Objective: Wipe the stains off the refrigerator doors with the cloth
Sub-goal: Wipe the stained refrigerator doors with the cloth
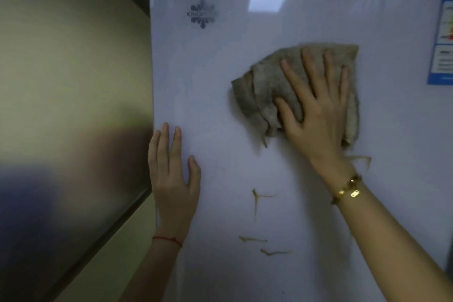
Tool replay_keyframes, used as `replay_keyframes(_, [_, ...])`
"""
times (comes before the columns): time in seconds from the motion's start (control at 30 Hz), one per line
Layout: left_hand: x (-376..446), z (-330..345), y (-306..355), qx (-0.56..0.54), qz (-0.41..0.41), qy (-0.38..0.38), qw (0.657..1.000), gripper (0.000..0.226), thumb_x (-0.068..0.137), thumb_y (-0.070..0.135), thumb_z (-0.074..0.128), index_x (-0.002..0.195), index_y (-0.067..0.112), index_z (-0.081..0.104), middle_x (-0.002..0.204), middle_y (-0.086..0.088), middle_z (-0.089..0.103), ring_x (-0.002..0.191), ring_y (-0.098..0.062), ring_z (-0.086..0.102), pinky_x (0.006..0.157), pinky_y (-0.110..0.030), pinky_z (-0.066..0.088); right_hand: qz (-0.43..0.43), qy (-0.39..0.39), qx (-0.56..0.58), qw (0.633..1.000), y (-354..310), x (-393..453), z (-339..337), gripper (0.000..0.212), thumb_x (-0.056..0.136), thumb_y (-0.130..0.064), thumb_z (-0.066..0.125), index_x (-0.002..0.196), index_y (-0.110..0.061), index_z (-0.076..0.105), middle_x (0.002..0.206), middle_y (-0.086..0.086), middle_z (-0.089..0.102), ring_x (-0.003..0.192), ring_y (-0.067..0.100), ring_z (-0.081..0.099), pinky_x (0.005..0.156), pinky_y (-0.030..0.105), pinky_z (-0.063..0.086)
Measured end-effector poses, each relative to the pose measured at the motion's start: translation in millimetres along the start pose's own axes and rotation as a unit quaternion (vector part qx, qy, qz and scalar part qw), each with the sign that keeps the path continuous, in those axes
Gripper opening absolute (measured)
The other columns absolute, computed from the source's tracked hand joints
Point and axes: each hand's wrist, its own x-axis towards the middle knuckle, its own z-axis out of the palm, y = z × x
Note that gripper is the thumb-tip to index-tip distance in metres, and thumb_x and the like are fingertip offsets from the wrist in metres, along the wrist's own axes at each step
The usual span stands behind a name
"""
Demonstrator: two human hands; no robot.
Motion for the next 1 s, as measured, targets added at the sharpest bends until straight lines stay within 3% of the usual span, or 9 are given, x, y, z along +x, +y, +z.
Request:
replay_keyframes(0.23, [-2.8, -1.4, 3.7, 0.007, 0.004, -0.01, 1.0, 0.052, 0.102, 0.013, 0.05, 0.151, 0.005, 0.038, 0.162, -0.012, 0.033, 0.154, -0.028, 0.025, 0.127, -0.039, 0.024, -0.199, -0.095, 0.018, 0.975, -13.5, -99.8, -0.7, 0.054, 0.097, -0.039, 0.049, 0.149, -0.026, 0.042, 0.16, 0.005, 0.033, 0.152, 0.033, 0.021, 0.124, 0.056, 0.015])
replay_keyframes(0.3, [-3.9, -0.8, 3.5, 0.009, 0.003, -0.011, 1.0, 0.051, 0.101, 0.013, 0.049, 0.151, 0.004, 0.038, 0.161, -0.012, 0.034, 0.154, -0.029, 0.025, 0.127, -0.039, 0.024, -0.179, -0.079, 0.023, 0.98, -2.7, -91.3, -2.8, 0.051, 0.098, -0.038, 0.049, 0.148, -0.026, 0.043, 0.159, 0.004, 0.035, 0.152, 0.032, 0.023, 0.125, 0.054, 0.013])
replay_keyframes(0.47, [-4.2, 0.6, 2.9, 0.008, -0.004, -0.008, 1.0, 0.051, 0.102, 0.016, 0.047, 0.151, 0.006, 0.038, 0.161, -0.011, 0.034, 0.154, -0.028, 0.025, 0.128, -0.038, 0.022, -0.036, 0.005, 0.036, 0.999, -9.8, -26.5, 8.1, 0.05, 0.101, -0.04, 0.05, 0.148, -0.025, 0.044, 0.159, 0.006, 0.036, 0.151, 0.033, 0.023, 0.126, 0.054, 0.009])
replay_keyframes(0.67, [-4.1, -1.4, 0.8, 0.013, 0.006, -0.01, 1.0, 0.05, 0.103, 0.017, 0.046, 0.151, 0.007, 0.039, 0.162, -0.009, 0.034, 0.153, -0.029, 0.026, 0.127, -0.037, 0.022, -0.22, -0.1, 0.022, 0.97, -12.7, -103.3, -3.1, 0.053, 0.096, -0.037, 0.052, 0.147, -0.027, 0.044, 0.159, 0.004, 0.035, 0.151, 0.031, 0.026, 0.125, 0.053, 0.016])
replay_keyframes(0.73, [-4.2, -1.1, 0.8, 0.015, 0.002, -0.011, 1.0, 0.051, 0.103, 0.017, 0.046, 0.152, 0.008, 0.038, 0.162, -0.009, 0.034, 0.154, -0.028, 0.026, 0.128, -0.036, 0.022, -0.202, -0.095, 0.029, 0.974, -0.8, -91.7, -6.8, 0.051, 0.098, -0.037, 0.049, 0.147, -0.027, 0.044, 0.159, 0.004, 0.035, 0.151, 0.031, 0.025, 0.126, 0.051, 0.013])
replay_keyframes(0.87, [-4.0, -1.0, 2.1, 0.01, 0.0, -0.01, 1.0, 0.051, 0.103, 0.017, 0.045, 0.153, 0.01, 0.035, 0.163, -0.005, 0.031, 0.154, -0.027, 0.025, 0.128, -0.036, 0.022, -0.059, -0.008, 0.035, 0.998, -1.8, -33.8, 2.7, 0.048, 0.102, -0.039, 0.047, 0.148, -0.024, 0.044, 0.158, 0.007, 0.036, 0.151, 0.034, 0.024, 0.127, 0.051, 0.007])
replay_keyframes(0.93, [-3.2, -2.1, 2.5, 0.01, -0.001, -0.012, 1.0, 0.05, 0.103, 0.018, 0.045, 0.152, 0.009, 0.037, 0.162, -0.005, 0.031, 0.154, -0.027, 0.026, 0.128, -0.036, 0.022, -0.071, -0.02, 0.043, 0.996, -15.5, -40.8, 7.0, 0.05, 0.1, -0.038, 0.047, 0.149, -0.025, 0.042, 0.16, 0.008, 0.033, 0.151, 0.035, 0.022, 0.126, 0.053, 0.007])
replay_keyframes(1.0, [-2.8, -3.4, 1.6, 0.013, 0.002, -0.022, 1.0, 0.05, 0.103, 0.018, 0.045, 0.151, 0.006, 0.039, 0.163, -0.006, 0.031, 0.154, -0.027, 0.025, 0.128, -0.035, 0.021, -0.147, -0.077, 0.054, 0.985, -24.5, -79.2, 7.5, 0.054, 0.096, -0.035, 0.049, 0.149, -0.026, 0.042, 0.16, 0.008, 0.032, 0.151, 0.035, 0.022, 0.126, 0.053, 0.01])
